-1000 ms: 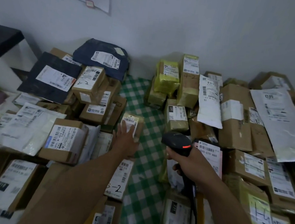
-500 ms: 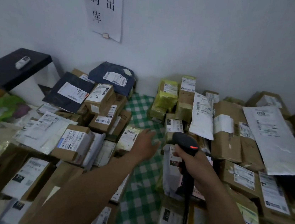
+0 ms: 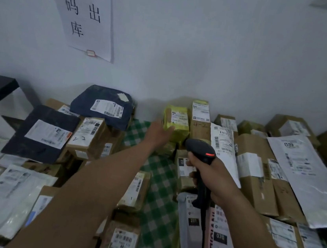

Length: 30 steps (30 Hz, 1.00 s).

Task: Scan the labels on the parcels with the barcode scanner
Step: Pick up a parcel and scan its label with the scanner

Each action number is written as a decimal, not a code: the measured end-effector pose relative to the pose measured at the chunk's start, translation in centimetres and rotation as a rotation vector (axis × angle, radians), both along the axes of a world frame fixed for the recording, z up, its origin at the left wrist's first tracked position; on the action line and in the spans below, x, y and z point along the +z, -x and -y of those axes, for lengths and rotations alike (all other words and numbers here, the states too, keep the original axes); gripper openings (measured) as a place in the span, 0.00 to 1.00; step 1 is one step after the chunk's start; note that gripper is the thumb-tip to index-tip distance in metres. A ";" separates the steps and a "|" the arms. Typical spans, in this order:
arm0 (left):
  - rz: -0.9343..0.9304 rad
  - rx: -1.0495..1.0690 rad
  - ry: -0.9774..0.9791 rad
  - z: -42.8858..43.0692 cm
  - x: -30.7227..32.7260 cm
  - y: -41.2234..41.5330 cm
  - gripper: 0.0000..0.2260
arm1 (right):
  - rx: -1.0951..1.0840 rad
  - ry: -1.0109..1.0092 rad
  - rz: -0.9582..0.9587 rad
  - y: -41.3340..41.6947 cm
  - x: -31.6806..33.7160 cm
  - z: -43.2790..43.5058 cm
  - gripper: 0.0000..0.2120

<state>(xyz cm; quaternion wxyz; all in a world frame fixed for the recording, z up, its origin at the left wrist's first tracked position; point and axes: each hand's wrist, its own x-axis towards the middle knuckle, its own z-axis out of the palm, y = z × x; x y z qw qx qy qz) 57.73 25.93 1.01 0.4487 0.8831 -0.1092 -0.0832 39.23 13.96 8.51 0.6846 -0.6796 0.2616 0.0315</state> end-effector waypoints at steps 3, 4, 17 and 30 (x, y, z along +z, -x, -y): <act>-0.104 0.029 -0.062 1.3 -1.5 -2.8 0.22 | -0.020 0.005 -0.020 -1.6 -0.6 0.4 0.09; -0.126 0.040 -0.063 1.7 -2.0 -3.4 0.23 | -0.024 0.011 -0.023 -2.0 -0.9 0.6 0.09; -0.425 0.456 0.462 -0.7 -3.2 -0.7 0.11 | -0.024 0.025 0.041 -1.0 -0.4 1.2 0.11; -0.254 0.451 0.810 -8.7 3.1 19.5 0.09 | -0.007 -0.009 0.241 4.1 2.1 -3.6 0.18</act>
